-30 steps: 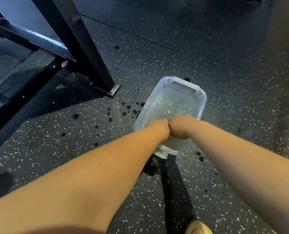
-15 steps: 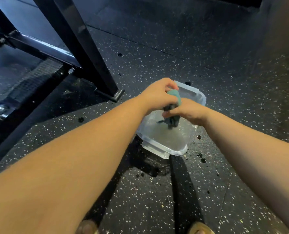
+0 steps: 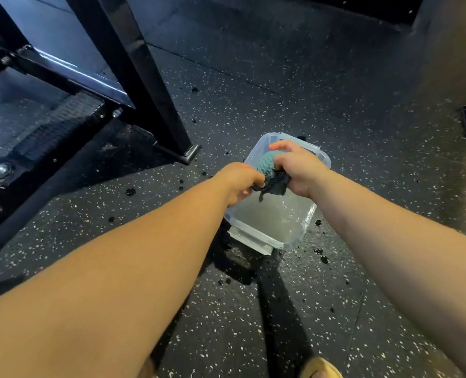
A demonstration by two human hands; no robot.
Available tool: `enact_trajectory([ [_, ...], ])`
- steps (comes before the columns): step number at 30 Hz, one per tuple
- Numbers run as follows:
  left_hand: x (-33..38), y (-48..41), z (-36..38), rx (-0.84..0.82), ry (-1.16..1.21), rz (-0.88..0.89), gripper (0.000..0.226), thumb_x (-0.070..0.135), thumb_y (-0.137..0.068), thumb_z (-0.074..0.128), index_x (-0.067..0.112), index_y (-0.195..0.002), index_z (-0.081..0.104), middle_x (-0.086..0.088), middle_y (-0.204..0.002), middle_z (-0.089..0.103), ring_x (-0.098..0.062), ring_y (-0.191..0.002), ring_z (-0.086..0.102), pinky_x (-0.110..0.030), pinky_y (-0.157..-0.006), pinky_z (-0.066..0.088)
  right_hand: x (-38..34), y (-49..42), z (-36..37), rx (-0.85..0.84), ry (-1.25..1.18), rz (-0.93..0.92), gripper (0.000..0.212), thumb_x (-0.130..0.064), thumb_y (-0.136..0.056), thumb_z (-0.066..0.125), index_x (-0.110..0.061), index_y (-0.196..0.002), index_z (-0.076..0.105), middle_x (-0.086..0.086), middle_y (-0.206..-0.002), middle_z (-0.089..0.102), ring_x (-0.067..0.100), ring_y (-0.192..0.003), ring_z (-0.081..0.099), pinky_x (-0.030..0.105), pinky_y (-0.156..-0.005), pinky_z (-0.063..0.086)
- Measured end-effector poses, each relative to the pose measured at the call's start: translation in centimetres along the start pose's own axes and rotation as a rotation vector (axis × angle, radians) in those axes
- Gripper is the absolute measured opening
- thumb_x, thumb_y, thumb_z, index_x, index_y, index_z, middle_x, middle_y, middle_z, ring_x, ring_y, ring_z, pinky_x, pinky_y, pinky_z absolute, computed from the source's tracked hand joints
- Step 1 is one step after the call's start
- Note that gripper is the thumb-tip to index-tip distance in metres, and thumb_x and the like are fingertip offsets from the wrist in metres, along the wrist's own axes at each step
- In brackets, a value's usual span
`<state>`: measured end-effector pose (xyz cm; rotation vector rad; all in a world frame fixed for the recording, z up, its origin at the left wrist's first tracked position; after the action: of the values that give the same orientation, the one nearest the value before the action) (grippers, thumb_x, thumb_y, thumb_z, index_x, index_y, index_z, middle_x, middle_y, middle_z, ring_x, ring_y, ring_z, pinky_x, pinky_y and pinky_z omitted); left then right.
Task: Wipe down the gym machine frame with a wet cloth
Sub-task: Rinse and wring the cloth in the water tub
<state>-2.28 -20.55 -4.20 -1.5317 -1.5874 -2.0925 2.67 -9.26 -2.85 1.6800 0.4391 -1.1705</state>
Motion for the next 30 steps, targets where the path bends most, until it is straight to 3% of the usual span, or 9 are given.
enact_trajectory([
  [3,0.8,1.2,0.1,-0.233,0.037,-0.047,0.027,0.012,-0.075,0.069,0.020,-0.097,0.055,-0.005,-0.086,0.061,-0.024,-0.090,0.059,-0.043,-0.083,0.040,-1.0,0.5,0.3,-0.218,0.038,0.025,0.044,0.016,-0.081,0.026,-0.013,-0.087,0.058,0.011,-0.078,0.056,0.021,-0.066,0.055,0.030,-0.060,0.050],
  [6,1.0,1.9,-0.1,-0.369,0.037,-0.113,0.015,0.026,-0.088,0.061,0.022,-0.101,0.055,-0.004,-0.102,0.061,-0.029,-0.113,0.051,-0.068,-0.104,0.014,-1.5,1.2,0.9,-0.288,-0.023,0.065,0.042,0.015,-0.080,0.023,-0.010,-0.085,0.057,0.011,-0.081,0.056,0.019,-0.070,0.056,0.023,-0.057,0.050],
  [11,0.1,1.5,0.8,-0.417,0.040,-0.112,0.006,0.020,-0.090,0.057,0.023,-0.096,0.057,-0.001,-0.092,0.065,-0.020,-0.092,0.062,-0.058,-0.107,0.021,-0.6,1.3,-0.2,-0.294,-0.082,0.071,0.035,0.008,-0.079,0.028,-0.015,-0.081,0.055,0.005,-0.073,0.049,0.018,-0.065,0.046,0.027,-0.058,0.036],
  [14,-0.4,0.7,1.9,-0.336,0.048,-0.113,0.012,0.007,-0.086,0.062,0.019,-0.085,0.058,0.003,-0.071,0.059,-0.013,-0.069,0.060,-0.046,-0.092,0.045,-0.2,0.9,-0.7,-0.248,0.295,-0.095,0.034,0.005,-0.082,0.035,-0.019,-0.086,0.058,0.000,-0.082,0.052,0.012,-0.070,0.045,0.023,-0.057,0.036],
  [16,-0.6,0.0,2.1,-0.269,0.040,-0.159,0.015,-0.001,-0.084,0.063,0.013,-0.080,0.057,0.000,-0.062,0.050,-0.008,-0.050,0.049,-0.034,-0.066,0.054,-0.2,0.8,-1.8,-0.270,0.601,-0.245,0.036,0.004,-0.085,0.042,-0.023,-0.102,0.058,0.002,-0.113,0.051,0.011,-0.088,0.050,0.019,-0.070,0.044],
  [20,-0.3,-0.2,2.2,-0.235,-0.179,-0.196,0.021,-0.001,-0.089,0.053,0.012,-0.072,0.050,0.000,-0.057,0.037,-0.005,-0.031,0.029,-0.013,-0.033,0.030,1.4,0.7,-3.7,-0.426,1.156,-0.654,0.081,0.004,-0.074,0.064,-0.019,-0.145,0.033,0.006,-0.156,0.018,0.020,-0.141,0.024,0.031,-0.110,0.031],
  [23,-0.2,-0.2,2.7,-0.242,-0.348,-0.154,0.026,-0.002,-0.088,0.051,0.014,-0.068,0.046,0.004,-0.047,0.034,-0.004,-0.032,0.026,-0.010,-0.033,0.023,3.5,0.6,-3.2,-0.414,1.362,-0.761,0.092,0.000,-0.073,0.066,-0.020,-0.151,0.021,0.011,-0.153,0.023,0.032,-0.133,0.032,0.041,-0.104,0.038],
  [26,-0.1,0.4,3.3,-0.270,-0.516,-0.129,0.030,0.000,-0.088,0.053,0.012,-0.062,0.041,0.001,-0.048,0.033,-0.004,-0.028,0.027,-0.008,-0.033,0.020,3.5,0.5,-2.6,-0.280,1.450,-0.753,0.069,-0.010,-0.082,0.062,-0.015,-0.145,0.034,0.014,-0.128,0.047,0.034,-0.109,0.051,0.041,-0.079,0.045],
  [30,0.1,0.2,4.1,-0.189,-0.740,-0.066,0.024,0.002,-0.086,0.050,0.011,-0.065,0.042,-0.004,-0.056,0.034,-0.013,-0.039,0.033,-0.014,-0.038,0.026,2.9,0.7,-2.0,-0.149,1.573,-0.627,0.033,-0.016,-0.085,0.059,-0.008,-0.115,0.048,0.013,-0.108,0.057,0.030,-0.079,0.052,0.032,-0.060,0.032],
])
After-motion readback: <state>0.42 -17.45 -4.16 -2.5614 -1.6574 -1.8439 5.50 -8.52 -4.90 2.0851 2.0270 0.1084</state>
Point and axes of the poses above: each hand's wrist, its own y-axis away from the middle knuckle, its own z-axis out of the palm, x = y × z, the point moved 1 cm from there along -y, towards the middle knuckle
